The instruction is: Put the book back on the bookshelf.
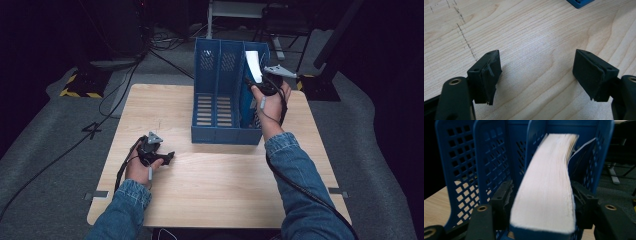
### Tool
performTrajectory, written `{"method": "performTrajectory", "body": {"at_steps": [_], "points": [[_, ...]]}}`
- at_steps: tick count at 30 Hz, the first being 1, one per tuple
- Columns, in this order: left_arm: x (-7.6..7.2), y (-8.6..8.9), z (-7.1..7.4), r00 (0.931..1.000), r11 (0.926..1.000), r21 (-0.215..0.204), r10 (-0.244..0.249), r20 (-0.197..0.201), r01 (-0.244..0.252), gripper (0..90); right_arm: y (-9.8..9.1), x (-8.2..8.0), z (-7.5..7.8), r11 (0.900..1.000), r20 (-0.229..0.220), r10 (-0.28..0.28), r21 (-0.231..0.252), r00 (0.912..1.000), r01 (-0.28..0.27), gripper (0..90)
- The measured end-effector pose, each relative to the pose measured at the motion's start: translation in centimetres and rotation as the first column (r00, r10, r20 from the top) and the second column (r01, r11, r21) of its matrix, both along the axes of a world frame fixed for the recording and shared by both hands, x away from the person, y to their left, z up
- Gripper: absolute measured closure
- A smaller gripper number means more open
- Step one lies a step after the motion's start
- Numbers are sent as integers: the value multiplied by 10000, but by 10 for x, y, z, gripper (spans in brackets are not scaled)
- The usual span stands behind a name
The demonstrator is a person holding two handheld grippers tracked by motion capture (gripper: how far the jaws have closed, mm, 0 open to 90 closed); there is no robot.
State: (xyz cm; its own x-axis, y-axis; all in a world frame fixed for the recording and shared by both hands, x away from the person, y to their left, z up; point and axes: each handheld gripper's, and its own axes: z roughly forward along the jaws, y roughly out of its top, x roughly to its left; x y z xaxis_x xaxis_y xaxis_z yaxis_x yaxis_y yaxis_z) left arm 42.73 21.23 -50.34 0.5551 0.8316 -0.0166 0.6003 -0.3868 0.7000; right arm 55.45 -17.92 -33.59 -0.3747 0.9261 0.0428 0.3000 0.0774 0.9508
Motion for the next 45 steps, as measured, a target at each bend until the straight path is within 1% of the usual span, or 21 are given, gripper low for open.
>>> {"method": "performTrajectory", "body": {"at_steps": [4,8,10,11,15,16,18,19,20,24,27,29,31,33,38,39,40,41,42,43,45], "points": [[-2,0,0,10000,10000,-67,-6,5,6,234,-8,-19,13,9994,104,316,-161,9994,-314,390],[-2,1,0,9999,9999,-20,-101,8,101,233,-18,-36,17,9978,125,599,-274,9981,-596,389],[-2,2,0,9999,9999,-37,-137,5,137,233,-23,-45,19,9963,31,815,-290,9967,-814,386],[-2,2,0,9999,9999,-37,-137,5,137,233,-23,-45,19,9963,31,815,-290,9967,-814,386],[-3,3,0,9997,9997,-68,-221,-60,221,232,-38,-63,20,9920,-214,1191,-398,9927,-1199,381],[-2,3,0,9996,9996,-39,-268,-16,268,233,-41,-67,20,9907,-262,1266,-461,9916,-1277,379],[-3,4,0,9994,9994,-22,-342,-1,342,233,-47,-74,19,9871,-424,1503,-497,9877,-1523,374],[-3,4,0,9993,9993,-9,-366,2,366,233,-51,-78,18,9851,-586,1612,-506,9852,-1642,372],[-3,4,0,9993,9993,-13,-366,2,366,233,-56,-82,17,9829,-708,1736,-504,9823,-1773,372],[-3,4,0,9994,9994,10,-343,49,343,232,-70,-95,11,9792,-1006,1903,-525,9766,-1962,367],[-3,4,0,9994,9994,15,-354,24,354,233,-80,-104,4,9771,-1265,2034,-368,9709,-2095,351],[-3,4,0,9994,9995,7,-331,64,331,232,-86,-110,-3,9750,-1587,2115,-351,9644,-2196,346],[-3,4,0,9994,9994,17,-356,25,356,232,-91,-115,-9,9723,-1994,2136,-513,9564,-2278,329],[-3,4,0,9994,9994,18,-357,24,357,232,-96,-120,-16,9690,-2276,2173,-668,9492,-2379,327],[-3,4,0,9994,9994,13,-342,42,342,232,-104,-131,-37,9633,-2733,2232,-850,9357,-2546,319],[-3,4,0,9994,9994,12,-345,46,345,232,-104,-131,-37,9633,-2733,2232,-850,9357,-2546,319],[-3,4,0,9994,9994,11,-352,28,352,232,-108,-137,-49,9622,-2875,2304,-753,9297,-2617,321],[-3,4,0,9994,9994,11,-352,28,352,232,-108,-137,-49,9622,-2875,2304,-753,9297,-2617,321],[-3,4,0,9994,9994,15,-334,54,334,232,-109,-135,-59,9533,-3309,2394,-982,9128,-2856,317],[-3,4,0,9994,9994,20,-343,39,343,232,-110,-135,-61,9477,-3487,2482,-1056,9038,-3010,316],[-3,4,0,9994,9994,16,-343,42,343,232,-112,-135,-67,9469,-3756,2357,-1186,8963,-2987,313]]}}
